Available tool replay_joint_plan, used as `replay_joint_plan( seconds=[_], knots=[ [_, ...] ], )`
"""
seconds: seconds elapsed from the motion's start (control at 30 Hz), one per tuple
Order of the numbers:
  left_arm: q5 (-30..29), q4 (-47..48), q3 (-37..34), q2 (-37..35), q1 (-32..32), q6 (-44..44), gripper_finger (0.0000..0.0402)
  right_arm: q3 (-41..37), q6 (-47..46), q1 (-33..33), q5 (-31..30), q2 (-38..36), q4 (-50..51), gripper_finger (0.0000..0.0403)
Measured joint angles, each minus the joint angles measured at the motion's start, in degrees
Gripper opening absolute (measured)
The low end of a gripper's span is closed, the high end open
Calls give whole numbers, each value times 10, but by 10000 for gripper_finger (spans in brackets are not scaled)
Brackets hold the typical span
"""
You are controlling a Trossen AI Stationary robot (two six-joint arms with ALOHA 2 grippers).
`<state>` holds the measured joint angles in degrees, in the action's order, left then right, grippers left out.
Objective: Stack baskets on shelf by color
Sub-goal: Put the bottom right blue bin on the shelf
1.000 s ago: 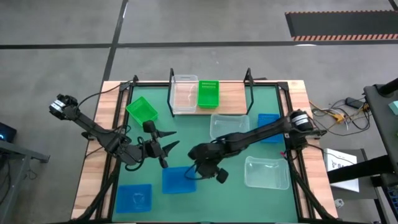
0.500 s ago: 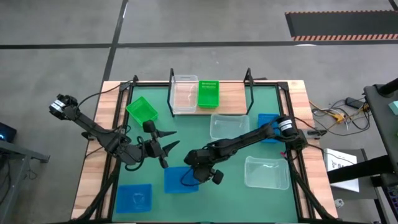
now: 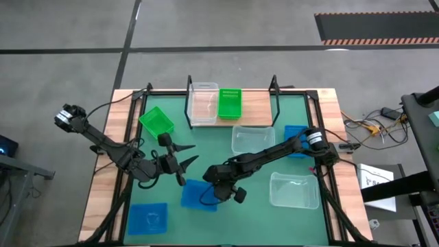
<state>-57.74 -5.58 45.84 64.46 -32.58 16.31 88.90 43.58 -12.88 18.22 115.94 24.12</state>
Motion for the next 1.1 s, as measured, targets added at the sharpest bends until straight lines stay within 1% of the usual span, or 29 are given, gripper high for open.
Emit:
replay_joint_plan(
  seconds=[0.17, 0.4, 0.5, 0.6, 0.7, 0.83, 0.97, 1.1],
  knots=[
    [0, 0, 0, 0, 0, -9, 161, 0, 8, 0, 0, 0, -5, 18],
    [0, 0, 0, 0, 0, -9, 161, 7, 7, 0, -2, 0, -7, 10],
    [0, 0, 0, 0, 0, -9, 161, 11, 6, 0, -3, -11, 2, 10],
    [0, 0, 5, 0, -6, -10, 161, 12, 0, 1, -4, -43, 27, 9],
    [0, -2, 8, 0, -13, -10, 161, 11, -15, 6, -14, -90, 60, 9],
    [0, -2, 11, 0, -21, -9, 161, 10, -44, 25, -67, -157, 121, 9],
    [0, -4, 9, -1, -21, -9, 161, 3, -84, 65, -99, -224, 158, 9],
    [0, -4, 9, -1, -21, -9, 161, -22, -123, 125, -123, -290, 168, 9]
  ],
)
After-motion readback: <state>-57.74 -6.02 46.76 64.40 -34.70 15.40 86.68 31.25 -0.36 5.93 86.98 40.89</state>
